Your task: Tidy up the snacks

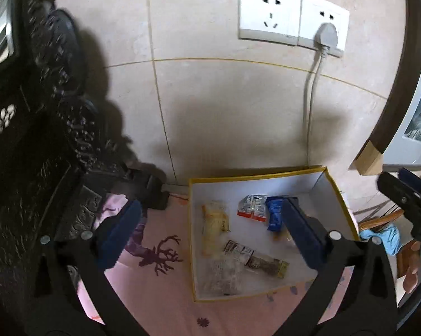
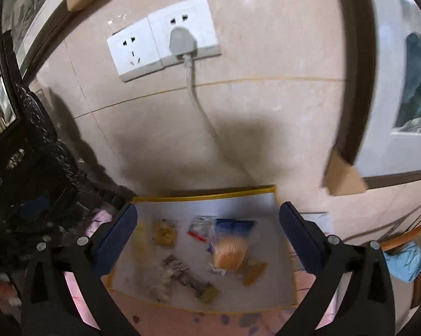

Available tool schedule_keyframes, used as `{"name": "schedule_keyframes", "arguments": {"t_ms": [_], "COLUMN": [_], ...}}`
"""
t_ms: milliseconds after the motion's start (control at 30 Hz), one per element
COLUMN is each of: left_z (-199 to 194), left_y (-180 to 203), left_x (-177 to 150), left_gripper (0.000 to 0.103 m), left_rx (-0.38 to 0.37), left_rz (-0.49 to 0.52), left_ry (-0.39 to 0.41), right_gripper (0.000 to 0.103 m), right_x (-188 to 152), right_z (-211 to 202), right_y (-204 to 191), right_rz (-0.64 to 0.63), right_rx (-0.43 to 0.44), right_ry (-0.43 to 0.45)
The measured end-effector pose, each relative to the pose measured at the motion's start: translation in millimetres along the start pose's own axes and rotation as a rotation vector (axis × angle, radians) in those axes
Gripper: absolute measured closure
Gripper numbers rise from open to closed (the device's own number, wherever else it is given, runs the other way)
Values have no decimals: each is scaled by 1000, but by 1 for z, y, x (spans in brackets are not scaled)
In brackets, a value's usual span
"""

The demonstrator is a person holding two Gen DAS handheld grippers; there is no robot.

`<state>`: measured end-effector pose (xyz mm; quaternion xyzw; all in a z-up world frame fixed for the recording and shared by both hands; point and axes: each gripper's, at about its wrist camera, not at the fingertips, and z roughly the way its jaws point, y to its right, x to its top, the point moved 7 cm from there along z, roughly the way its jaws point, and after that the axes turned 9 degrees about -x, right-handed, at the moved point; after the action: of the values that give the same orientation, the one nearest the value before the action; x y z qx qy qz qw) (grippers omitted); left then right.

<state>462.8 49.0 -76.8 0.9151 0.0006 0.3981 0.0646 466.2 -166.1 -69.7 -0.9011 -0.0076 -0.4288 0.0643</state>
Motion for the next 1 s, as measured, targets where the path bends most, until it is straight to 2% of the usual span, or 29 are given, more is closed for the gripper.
{"name": "schedule_keyframes", "arguments": {"t_ms": [100,200,300,367,433,500,567,600,667,733,800,933,967,1000], "left_z": [-7,-25,-45,-56,-62,-66,-65,-65,-68,-63,-58,-37,-30,-22], "left_y": [-15,-30,-41,-52,-60,-71,-79,-79,-78,-72,-59,-40,-39,-38], "left_x": [-17,-49,-103,-142,-181,-221,-264,-288,-318,-353,-378,-401,-405,-409], "left_gripper": [2,2,2,2,2,2,2,2,2,2,2,2,2,8], "left_rx": [20,32,78,112,117,129,107,80,34,26,3,28,37,29], "left_rz": [-48,-64,-46,-41,-38,-63,-130,-173,-194,-160,-94,94,118,136], "left_ry": [-45,-80,-133,-182,-231,-284,-337,-356,-349,-406,-462,-444,-448,-457], "right_gripper": [1,1,1,1,1,1,1,1,1,1,1,1,6,12], "right_x": [-13,-47,-87,-128,-170,-205,-238,-253,-268,-288,-306,-339,-347,-355], "right_z": [-12,-32,-50,-55,-54,-49,-40,-33,-22,-7,6,30,32,33], "right_y": [7,16,24,28,27,13,-15,-35,-65,-105,-129,-159,-164,-171], "right_rz": [-8,-12,-63,-106,-100,-96,-93,-75,-47,-66,-128,-284,-311,-338], "right_rx": [3,26,-29,-67,-60,-9,32,48,57,90,65,10,26,51], "right_ry": [-26,-103,-155,-234,-325,-408,-470,-489,-489,-511,-527,-542,-558,-569]}}
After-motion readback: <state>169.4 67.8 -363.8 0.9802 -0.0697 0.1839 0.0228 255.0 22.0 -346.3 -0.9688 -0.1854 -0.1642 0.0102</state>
